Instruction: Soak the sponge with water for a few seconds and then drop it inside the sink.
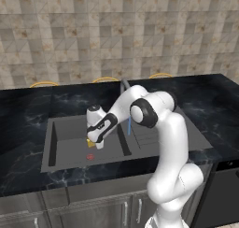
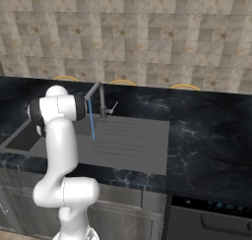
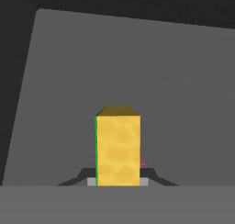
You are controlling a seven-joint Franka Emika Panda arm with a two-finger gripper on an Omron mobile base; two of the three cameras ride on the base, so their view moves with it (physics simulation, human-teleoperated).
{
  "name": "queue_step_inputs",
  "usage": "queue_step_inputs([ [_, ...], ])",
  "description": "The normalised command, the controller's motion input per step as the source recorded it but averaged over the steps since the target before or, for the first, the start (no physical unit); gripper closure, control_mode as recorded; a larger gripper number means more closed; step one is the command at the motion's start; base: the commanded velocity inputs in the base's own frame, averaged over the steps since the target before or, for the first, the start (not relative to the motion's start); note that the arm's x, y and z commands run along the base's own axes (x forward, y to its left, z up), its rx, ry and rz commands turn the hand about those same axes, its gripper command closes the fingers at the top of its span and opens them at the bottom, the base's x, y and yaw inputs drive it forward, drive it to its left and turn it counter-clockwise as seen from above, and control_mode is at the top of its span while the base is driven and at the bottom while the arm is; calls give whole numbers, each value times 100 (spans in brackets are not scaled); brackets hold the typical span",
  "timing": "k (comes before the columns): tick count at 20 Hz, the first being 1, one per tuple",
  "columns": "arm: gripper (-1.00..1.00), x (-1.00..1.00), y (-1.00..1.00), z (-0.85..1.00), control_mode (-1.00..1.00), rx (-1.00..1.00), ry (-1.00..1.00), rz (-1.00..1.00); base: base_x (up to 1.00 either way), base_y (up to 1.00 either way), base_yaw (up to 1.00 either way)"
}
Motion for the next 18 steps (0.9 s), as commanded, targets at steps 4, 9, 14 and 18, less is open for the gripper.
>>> queue_step_inputs([
  [4, 100, 0, 2, -17, -100, 0, 0, -3, 0, 0, 0],
  [9, 100, 0, 2, -21, -100, 0, 0, -2, 0, 0, 0],
  [14, 100, 0, 3, -26, -100, 0, 0, -2, 0, 0, 0],
  [18, 100, 0, 2, -26, -100, 0, 0, -1, 0, 0, 0],
])
